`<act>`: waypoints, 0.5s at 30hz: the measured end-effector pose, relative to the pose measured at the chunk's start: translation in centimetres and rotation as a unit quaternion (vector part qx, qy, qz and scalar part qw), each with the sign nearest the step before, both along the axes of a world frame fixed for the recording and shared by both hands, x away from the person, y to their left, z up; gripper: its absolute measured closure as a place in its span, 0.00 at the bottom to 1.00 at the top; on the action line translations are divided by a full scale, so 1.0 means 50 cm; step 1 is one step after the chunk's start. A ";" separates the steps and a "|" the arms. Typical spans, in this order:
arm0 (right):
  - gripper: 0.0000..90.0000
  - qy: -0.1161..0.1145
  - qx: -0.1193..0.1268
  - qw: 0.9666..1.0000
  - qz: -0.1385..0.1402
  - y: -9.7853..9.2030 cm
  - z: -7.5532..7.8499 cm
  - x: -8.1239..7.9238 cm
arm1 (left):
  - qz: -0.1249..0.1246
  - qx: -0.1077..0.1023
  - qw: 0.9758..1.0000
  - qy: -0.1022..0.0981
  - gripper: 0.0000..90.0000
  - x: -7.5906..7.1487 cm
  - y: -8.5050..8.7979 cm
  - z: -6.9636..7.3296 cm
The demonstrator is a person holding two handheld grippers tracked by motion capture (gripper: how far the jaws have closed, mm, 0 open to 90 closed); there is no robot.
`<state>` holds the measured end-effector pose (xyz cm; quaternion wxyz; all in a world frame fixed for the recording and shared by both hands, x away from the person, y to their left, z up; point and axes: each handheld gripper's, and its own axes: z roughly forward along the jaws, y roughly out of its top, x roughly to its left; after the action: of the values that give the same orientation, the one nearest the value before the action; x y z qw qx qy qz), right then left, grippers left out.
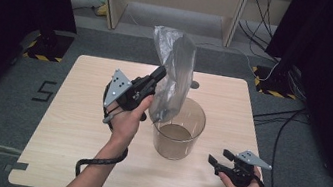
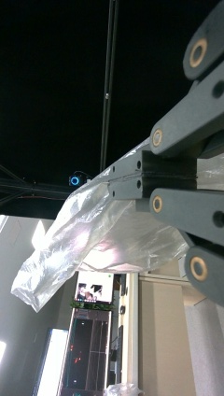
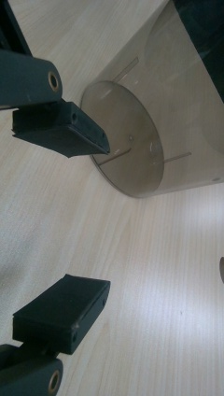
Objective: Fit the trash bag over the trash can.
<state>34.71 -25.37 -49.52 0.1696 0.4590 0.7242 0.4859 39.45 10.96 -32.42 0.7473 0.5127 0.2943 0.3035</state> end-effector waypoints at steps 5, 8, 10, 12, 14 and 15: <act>0.32 0.000 0.000 1.000 0.000 0.000 0.000 0.000 | -0.003 0.002 1.000 0.002 1.00 0.002 -0.008 -0.002; 0.32 0.000 0.000 1.000 0.000 0.000 0.000 0.000 | -0.004 0.003 1.000 0.003 1.00 0.004 -0.012 -0.003; 0.32 0.001 0.000 1.000 0.000 0.000 0.000 0.000 | -0.005 0.004 1.000 0.003 1.00 0.005 -0.015 -0.004; 0.32 0.000 0.000 1.000 0.000 0.000 0.000 0.000 | -0.006 0.006 1.000 0.003 1.00 0.006 -0.018 -0.004; 0.32 0.000 0.000 1.000 0.000 0.000 0.000 0.000 | -0.008 0.008 1.000 0.002 1.00 0.007 -0.022 -0.005; 0.32 0.000 0.000 1.000 0.000 0.000 0.000 0.000 | -0.008 0.009 1.000 0.002 1.00 0.008 -0.024 -0.005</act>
<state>34.71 -25.39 -49.54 0.1693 0.4591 0.7244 0.4857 39.83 9.78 -32.68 0.7447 0.5223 0.2888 0.2988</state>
